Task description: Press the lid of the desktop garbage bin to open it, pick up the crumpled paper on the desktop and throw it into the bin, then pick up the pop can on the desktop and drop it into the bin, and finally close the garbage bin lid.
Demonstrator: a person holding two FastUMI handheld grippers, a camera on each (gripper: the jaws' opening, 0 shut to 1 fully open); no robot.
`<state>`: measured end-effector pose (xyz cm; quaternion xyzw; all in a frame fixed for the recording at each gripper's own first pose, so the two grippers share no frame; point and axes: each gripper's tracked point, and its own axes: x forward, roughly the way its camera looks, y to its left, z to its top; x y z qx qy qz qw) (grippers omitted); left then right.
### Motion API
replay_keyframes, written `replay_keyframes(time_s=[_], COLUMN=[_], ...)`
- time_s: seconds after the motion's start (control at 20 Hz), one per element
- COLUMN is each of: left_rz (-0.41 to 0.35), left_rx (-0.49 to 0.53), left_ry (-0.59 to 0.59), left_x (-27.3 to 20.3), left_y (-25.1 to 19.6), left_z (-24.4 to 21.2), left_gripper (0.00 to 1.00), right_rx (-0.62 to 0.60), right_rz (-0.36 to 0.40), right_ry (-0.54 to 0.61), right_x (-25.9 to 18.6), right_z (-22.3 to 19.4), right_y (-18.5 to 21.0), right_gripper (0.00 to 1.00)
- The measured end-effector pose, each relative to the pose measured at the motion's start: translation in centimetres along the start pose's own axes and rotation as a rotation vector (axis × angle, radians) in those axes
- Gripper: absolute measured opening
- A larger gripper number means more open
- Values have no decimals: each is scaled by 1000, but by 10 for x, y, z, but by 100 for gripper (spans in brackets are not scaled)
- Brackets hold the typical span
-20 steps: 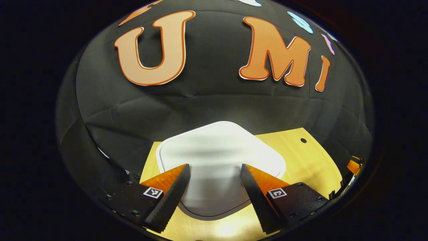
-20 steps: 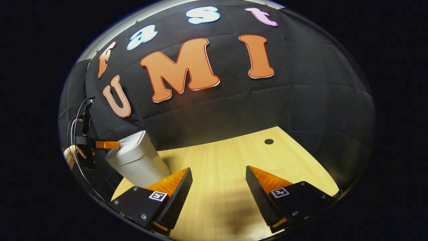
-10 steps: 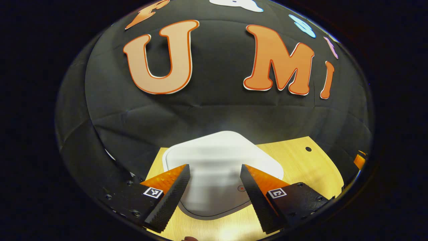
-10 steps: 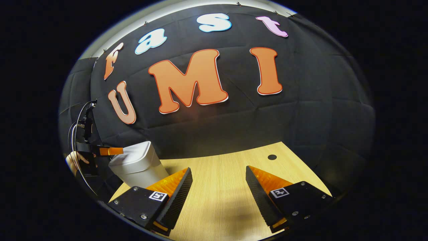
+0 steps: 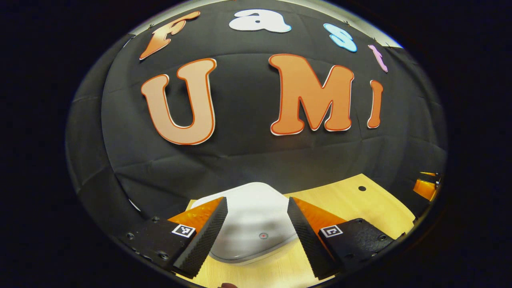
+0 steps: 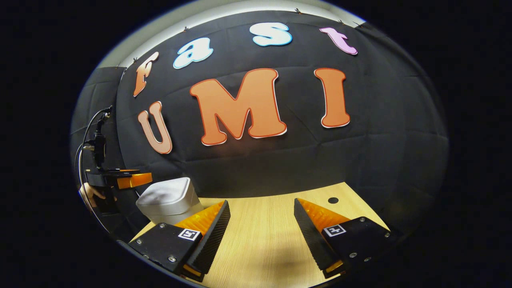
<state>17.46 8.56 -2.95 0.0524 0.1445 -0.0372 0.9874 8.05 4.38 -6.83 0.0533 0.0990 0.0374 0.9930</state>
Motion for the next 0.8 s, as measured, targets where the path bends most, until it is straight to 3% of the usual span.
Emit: replay_keyframes(time_s=[0.35, 0.8], left_rz=[-72, -66], left_rx=[-79, -194], left_ry=[-163, -177], left_x=[-26, -52], left_y=[-52, -76], left_z=[36, 6], left_gripper=[95, 95], right_rx=[-37, -73], right_rz=[20, 41], right_ry=[-24, -23], right_x=[-1, -9], right_z=[4, -6], right_y=[13, 22], right_gripper=[96, 96])
